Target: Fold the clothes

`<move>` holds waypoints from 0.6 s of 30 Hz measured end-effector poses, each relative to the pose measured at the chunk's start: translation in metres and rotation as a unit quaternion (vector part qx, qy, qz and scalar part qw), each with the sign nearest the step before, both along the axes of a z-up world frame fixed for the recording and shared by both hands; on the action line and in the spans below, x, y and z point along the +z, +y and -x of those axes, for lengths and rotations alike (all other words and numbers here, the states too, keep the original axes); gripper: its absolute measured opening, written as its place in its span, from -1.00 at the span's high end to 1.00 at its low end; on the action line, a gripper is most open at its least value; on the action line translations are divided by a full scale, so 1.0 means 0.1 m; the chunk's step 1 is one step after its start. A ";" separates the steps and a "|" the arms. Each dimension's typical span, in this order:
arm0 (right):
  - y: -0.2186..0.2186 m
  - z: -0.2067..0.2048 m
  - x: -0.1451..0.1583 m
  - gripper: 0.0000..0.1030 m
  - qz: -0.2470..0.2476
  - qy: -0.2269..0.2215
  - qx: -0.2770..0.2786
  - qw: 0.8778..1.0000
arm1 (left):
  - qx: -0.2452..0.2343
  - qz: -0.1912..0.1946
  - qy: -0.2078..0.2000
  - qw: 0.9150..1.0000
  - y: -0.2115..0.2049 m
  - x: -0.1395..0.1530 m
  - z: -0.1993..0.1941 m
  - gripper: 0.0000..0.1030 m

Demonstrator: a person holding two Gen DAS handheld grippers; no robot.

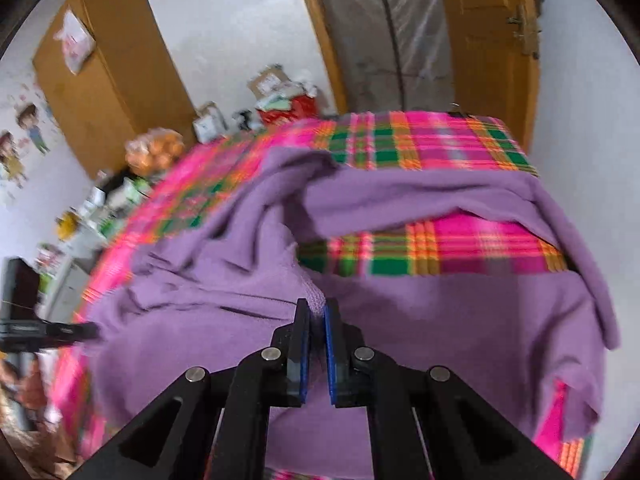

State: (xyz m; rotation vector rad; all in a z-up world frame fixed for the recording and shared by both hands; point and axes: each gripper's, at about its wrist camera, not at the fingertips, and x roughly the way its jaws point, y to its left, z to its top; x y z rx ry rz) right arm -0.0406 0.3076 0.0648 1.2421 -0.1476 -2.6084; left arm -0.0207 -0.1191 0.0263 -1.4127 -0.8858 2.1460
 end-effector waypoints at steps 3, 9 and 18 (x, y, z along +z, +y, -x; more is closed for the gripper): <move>-0.02 -0.03 -0.13 0.81 -0.032 -0.007 -0.013 0.999 | -0.015 -0.002 0.000 1.000 0.04 -0.01 -0.11 0.75; -0.08 -0.20 0.02 0.72 -0.053 0.029 -0.048 0.997 | -0.004 -0.012 0.003 1.000 -0.07 0.02 -0.25 0.81; -0.96 -1.05 0.35 0.54 -0.026 0.130 0.111 0.985 | 0.018 -0.015 0.000 1.000 -0.11 0.01 -0.29 0.81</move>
